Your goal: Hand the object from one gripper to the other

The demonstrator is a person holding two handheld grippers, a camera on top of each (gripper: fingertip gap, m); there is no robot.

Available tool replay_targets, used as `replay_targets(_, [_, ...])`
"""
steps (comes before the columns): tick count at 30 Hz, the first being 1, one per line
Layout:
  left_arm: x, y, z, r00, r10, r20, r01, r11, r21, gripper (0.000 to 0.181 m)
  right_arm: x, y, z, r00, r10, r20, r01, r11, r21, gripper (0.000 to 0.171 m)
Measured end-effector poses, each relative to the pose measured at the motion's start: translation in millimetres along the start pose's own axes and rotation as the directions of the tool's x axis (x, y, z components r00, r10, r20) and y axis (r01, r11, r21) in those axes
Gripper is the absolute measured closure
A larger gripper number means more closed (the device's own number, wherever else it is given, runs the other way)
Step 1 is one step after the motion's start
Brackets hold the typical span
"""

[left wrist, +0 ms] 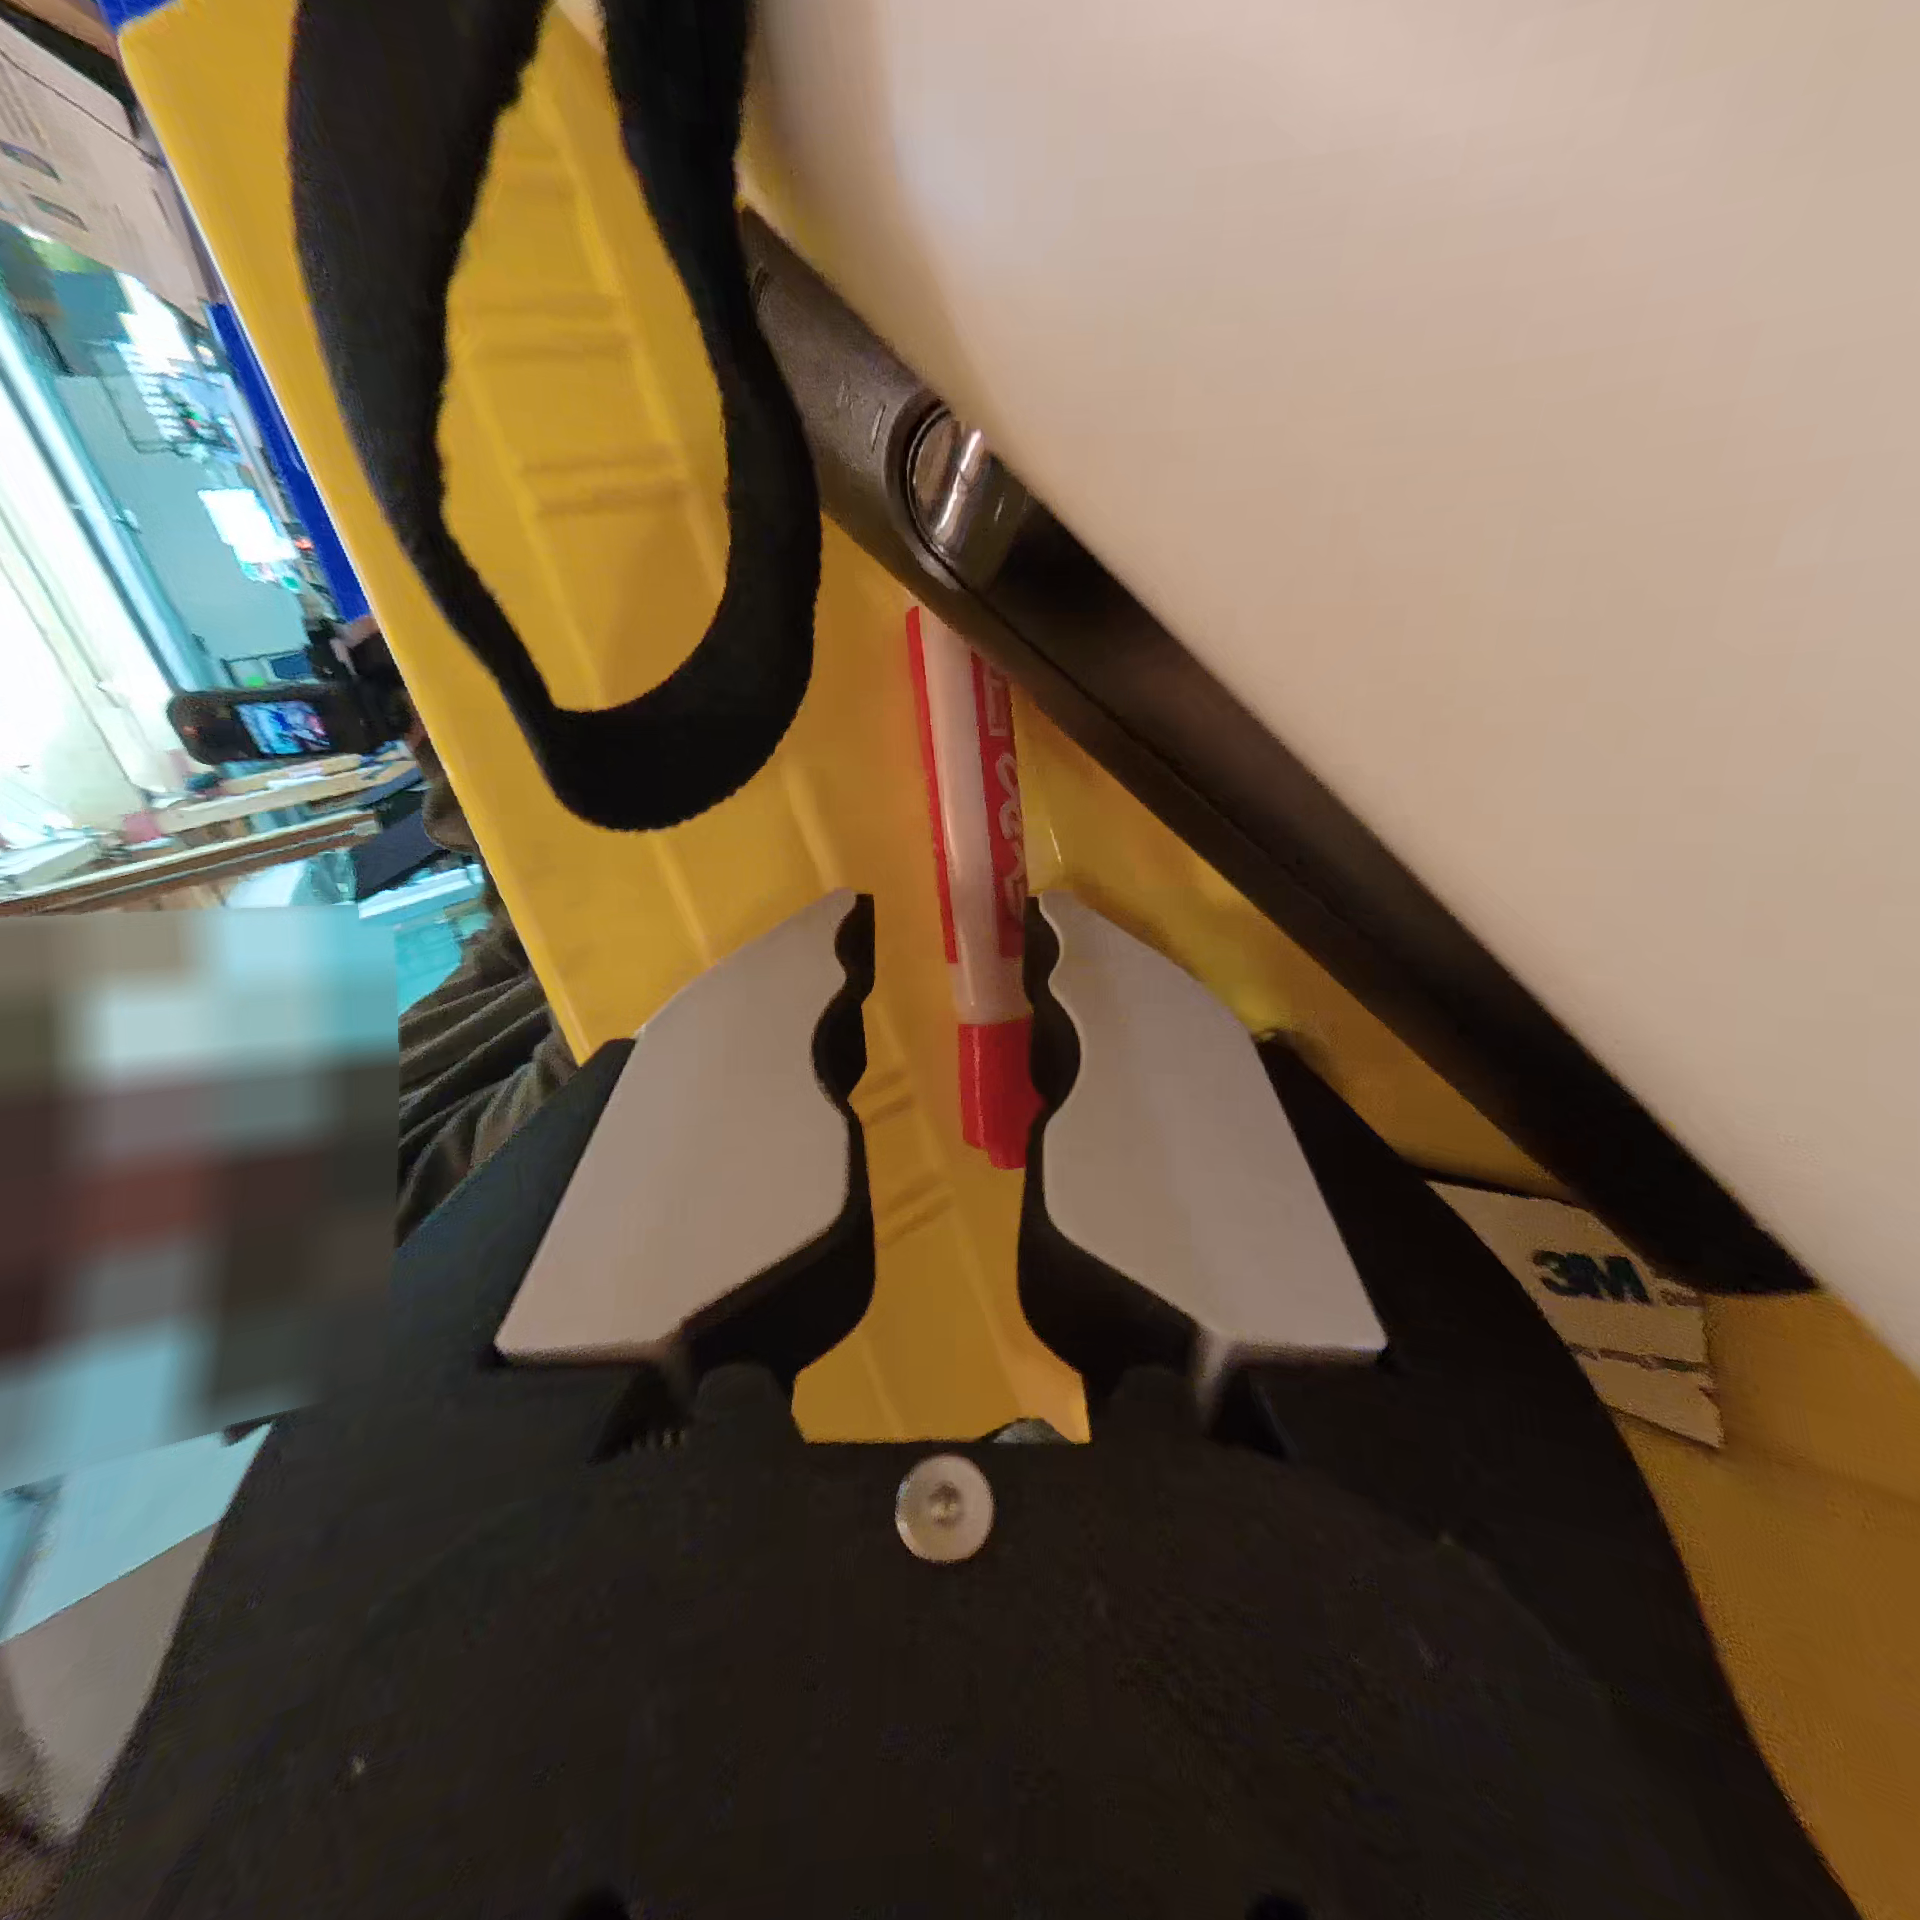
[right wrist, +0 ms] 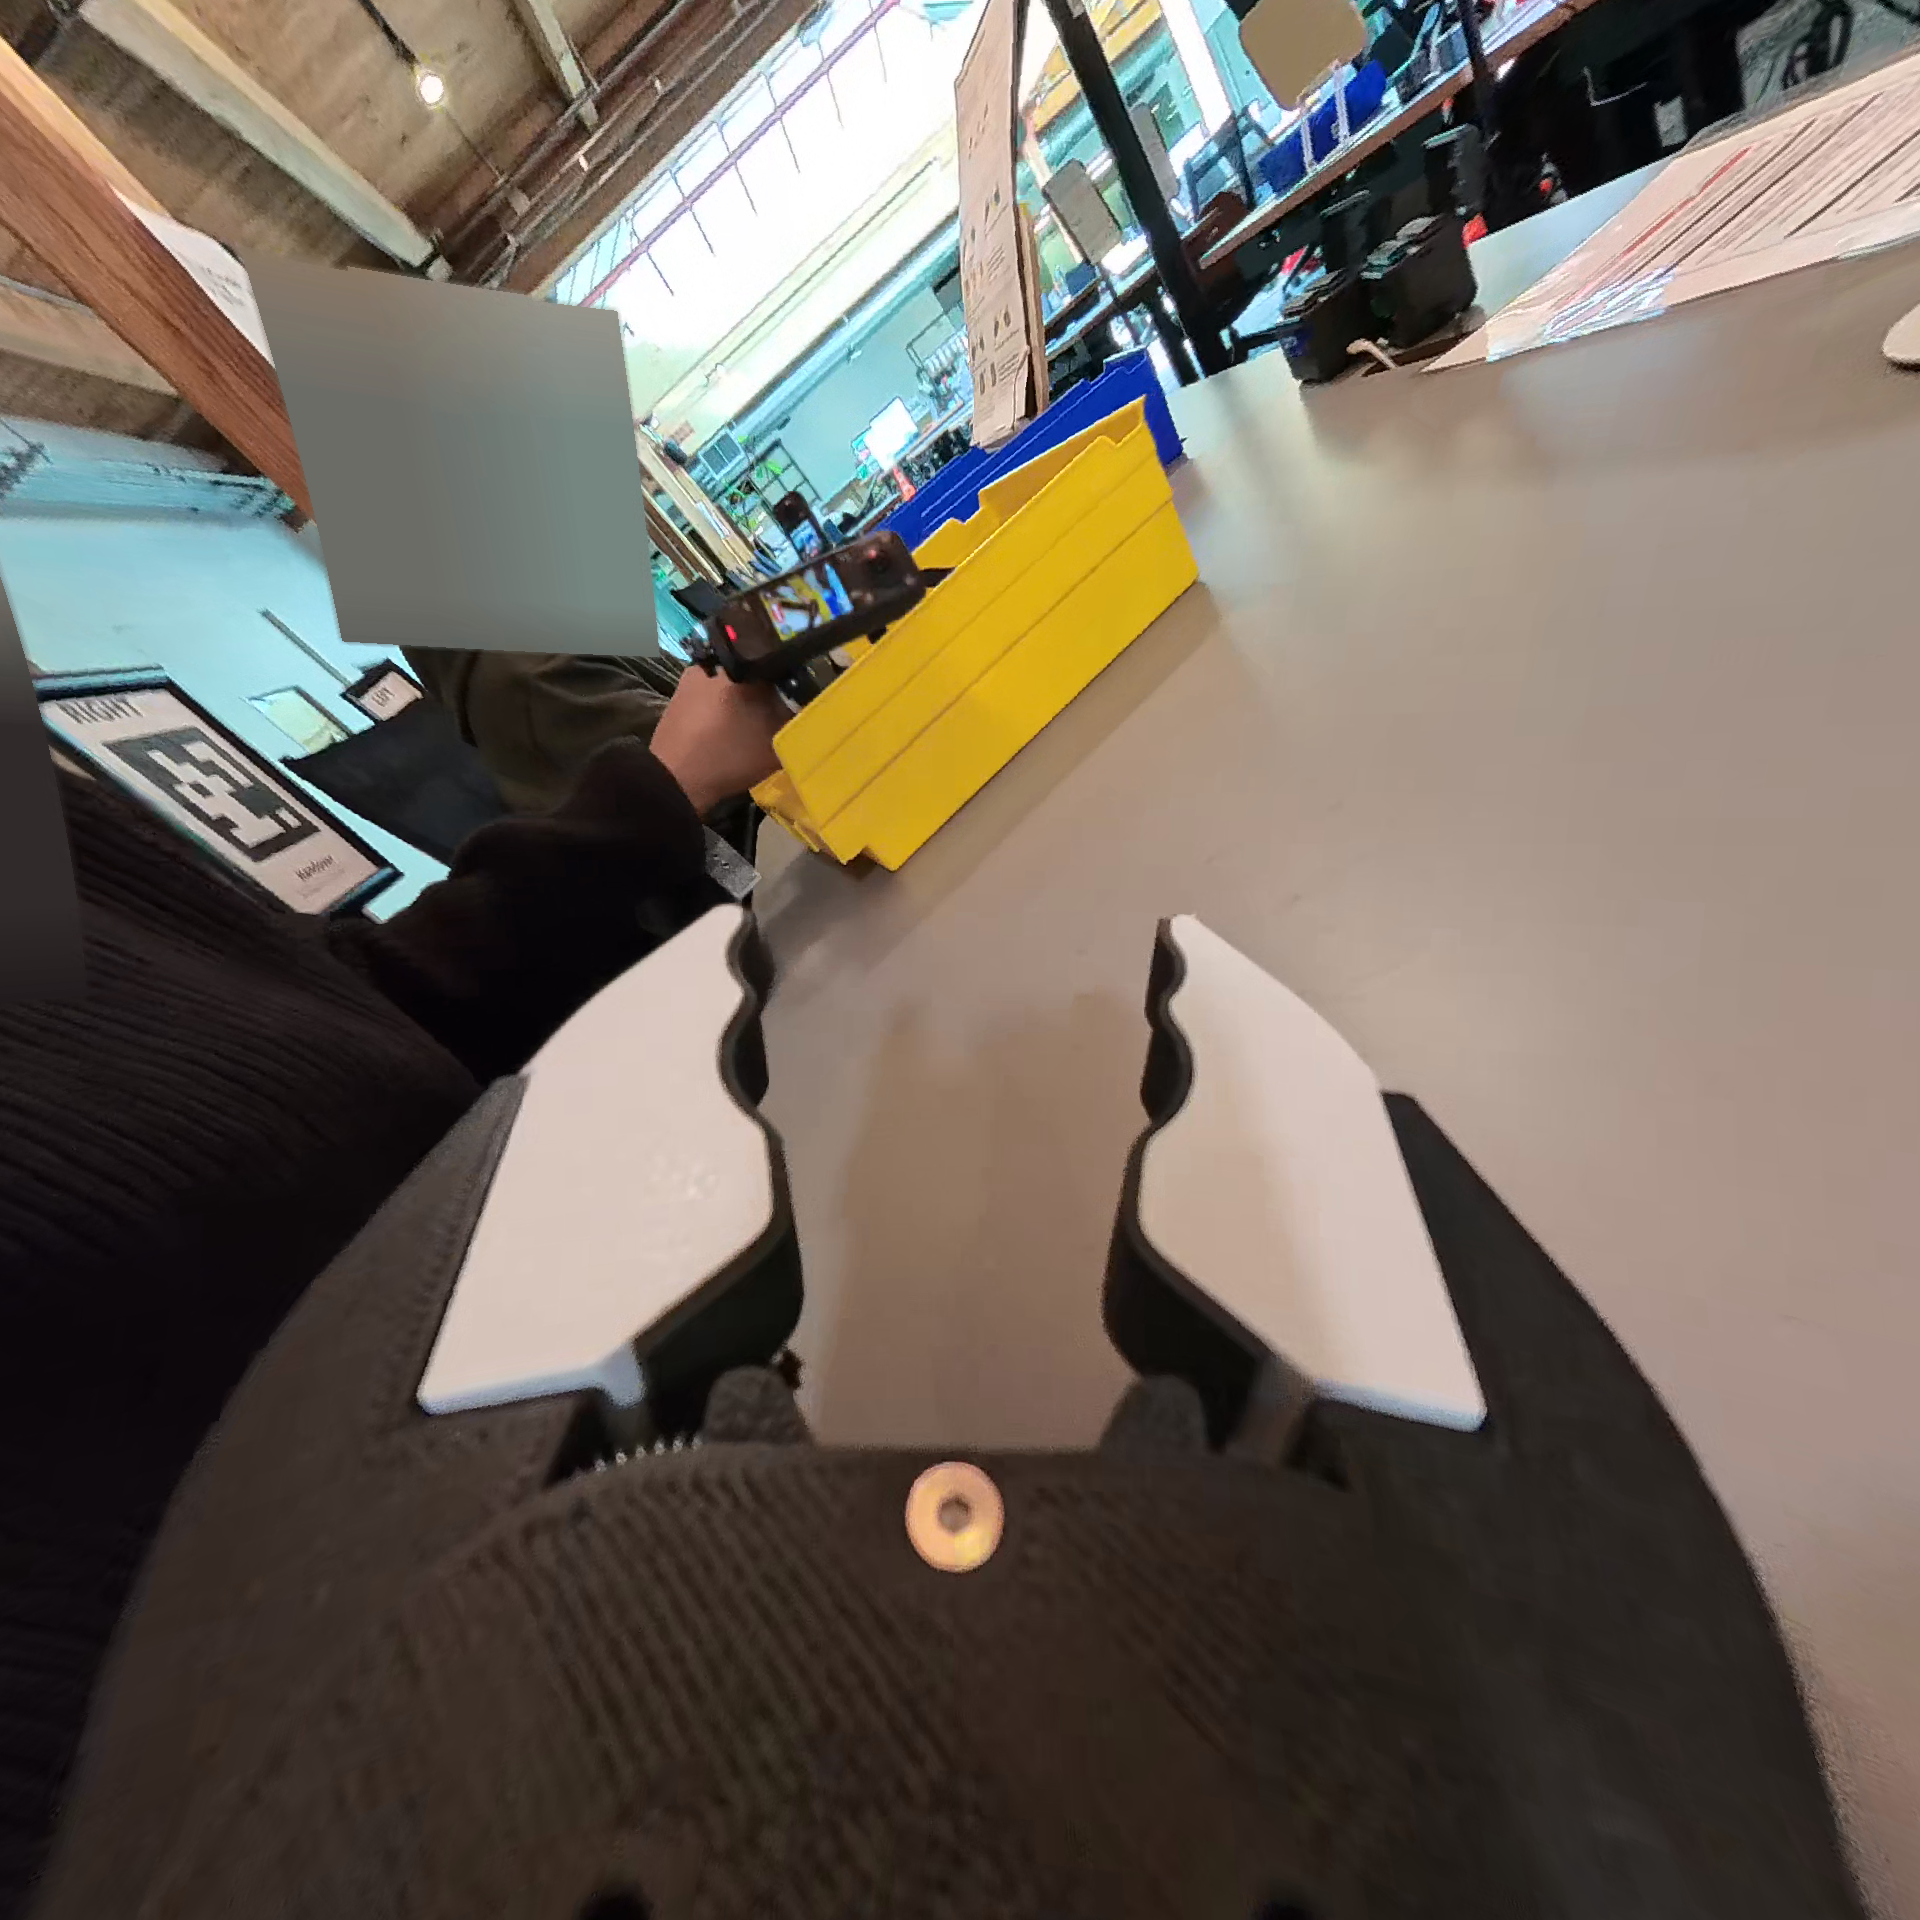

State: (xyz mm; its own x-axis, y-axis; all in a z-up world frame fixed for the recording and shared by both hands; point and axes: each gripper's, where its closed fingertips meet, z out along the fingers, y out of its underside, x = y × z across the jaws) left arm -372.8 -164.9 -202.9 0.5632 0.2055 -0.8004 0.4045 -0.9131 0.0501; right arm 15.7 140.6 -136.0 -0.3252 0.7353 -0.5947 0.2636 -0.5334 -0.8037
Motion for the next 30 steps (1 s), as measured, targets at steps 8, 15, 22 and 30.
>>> replay_targets(8, [8,-5,14,0.996,0.056,-0.075,-0.062,0.995,-0.079,0.157,13,-13,-6,0.987,0.151,0.055,-0.155,0.986,0.069,0.1])
replay_targets(15, [5,-7,17,0.994,0.055,-0.09,-0.063,0.994,-0.093,0.16,13,-11,-5,0.985,0.161,0.062,-0.165,0.985,0.059,0.101])
replay_targets(22, [-12,-3,6,1.0,-0.007,-0.03,0.007,1.0,-0.007,0.161,14,-20,-11,0.972,0.217,0.095,-0.226,0.968,0.107,0.104])
replay_targets(30, [-43,9,-57,0.986,-0.154,-0.063,0.164,0.962,0.219,0.161,-8,-29,-13,0.961,0.199,0.191,-0.226,0.965,0.132,0.105])
